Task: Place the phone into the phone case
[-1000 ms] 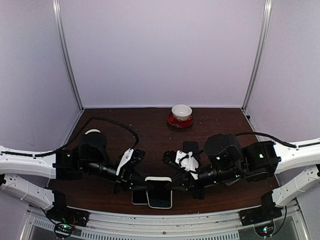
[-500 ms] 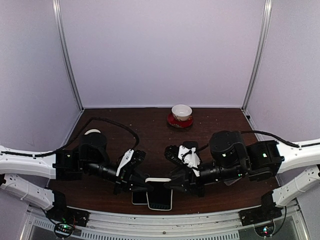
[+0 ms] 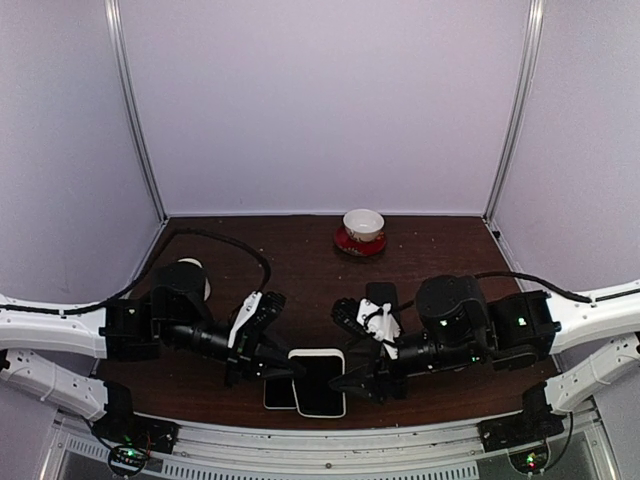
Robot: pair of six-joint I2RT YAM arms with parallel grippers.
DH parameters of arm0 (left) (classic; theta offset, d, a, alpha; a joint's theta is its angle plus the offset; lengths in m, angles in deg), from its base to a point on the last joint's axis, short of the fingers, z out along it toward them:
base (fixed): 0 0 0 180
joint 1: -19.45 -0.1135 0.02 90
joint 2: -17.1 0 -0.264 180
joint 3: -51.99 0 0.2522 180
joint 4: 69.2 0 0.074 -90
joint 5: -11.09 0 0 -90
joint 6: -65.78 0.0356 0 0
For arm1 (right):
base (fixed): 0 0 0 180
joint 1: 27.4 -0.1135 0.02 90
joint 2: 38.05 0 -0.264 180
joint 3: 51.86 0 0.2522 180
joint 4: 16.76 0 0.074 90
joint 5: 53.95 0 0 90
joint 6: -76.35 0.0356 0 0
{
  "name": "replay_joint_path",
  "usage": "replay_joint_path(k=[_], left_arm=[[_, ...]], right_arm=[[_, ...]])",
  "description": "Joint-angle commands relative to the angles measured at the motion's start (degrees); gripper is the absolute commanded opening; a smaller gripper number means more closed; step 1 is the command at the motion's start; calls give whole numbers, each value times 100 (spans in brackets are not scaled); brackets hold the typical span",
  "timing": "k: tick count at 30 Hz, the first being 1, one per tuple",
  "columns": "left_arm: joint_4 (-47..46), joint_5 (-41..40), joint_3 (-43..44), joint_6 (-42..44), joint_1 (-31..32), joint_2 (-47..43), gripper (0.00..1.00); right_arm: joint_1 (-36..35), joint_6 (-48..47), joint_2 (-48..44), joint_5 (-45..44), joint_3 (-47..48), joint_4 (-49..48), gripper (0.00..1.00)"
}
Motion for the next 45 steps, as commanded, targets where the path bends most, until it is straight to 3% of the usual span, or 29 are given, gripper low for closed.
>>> replay_joint_path(k=[1,5,8,12,13,15,16,17,20,22,27,30,33,37,45], left_arm=[[-954,-84,118,-195,27,-308,0],[-923,-57,131,-233,25,-296,0],[-979,16,114,-318,19,-281,0],[-757,-284,103,-339,21,-356,0],[-580,-520,122,-342,19,-375,14],[93,-1422,267,-327,19,-334,76],[663,-1979,438,-309,19,-265,89],[1297,-2621,632,-272,11,-154,96],[2863,-4035,1233,-214,-139,165,98],[3508,-4183,1560,-358,-427,321,97],[3909,-3219,1880,-275,-1202,823,97],[3916,-2939,2036,20,-1327,1373,98],[3831,-2296,2150,-47,-1492,1873,97],[3765,-1367,2247,-444,-1900,2193,97],[3541,-1742,1929,-368,-1961,1614,98]], right_arm=[[21,457,-38,-126,-374,-613,51],[26,511,-35,-62,-500,-997,21],[19,504,-29,25,-316,-773,4],[74,725,-222,-60,-206,-458,0],[147,853,-274,-152,-159,-299,0],[454,1263,-296,-272,94,317,0],[657,1482,-253,-320,276,677,0],[929,1800,-183,-338,458,1093,0],[1872,2028,320,233,996,1980,0],[2464,1928,797,772,1350,2244,0],[3405,1337,2571,1080,3148,3413,0],[3507,1045,3603,1206,4359,4166,0],[3508,1103,4322,1933,5107,4395,0],[3656,1248,4797,2433,5188,4155,0],[4192,1855,5340,3458,4491,3008,0]])
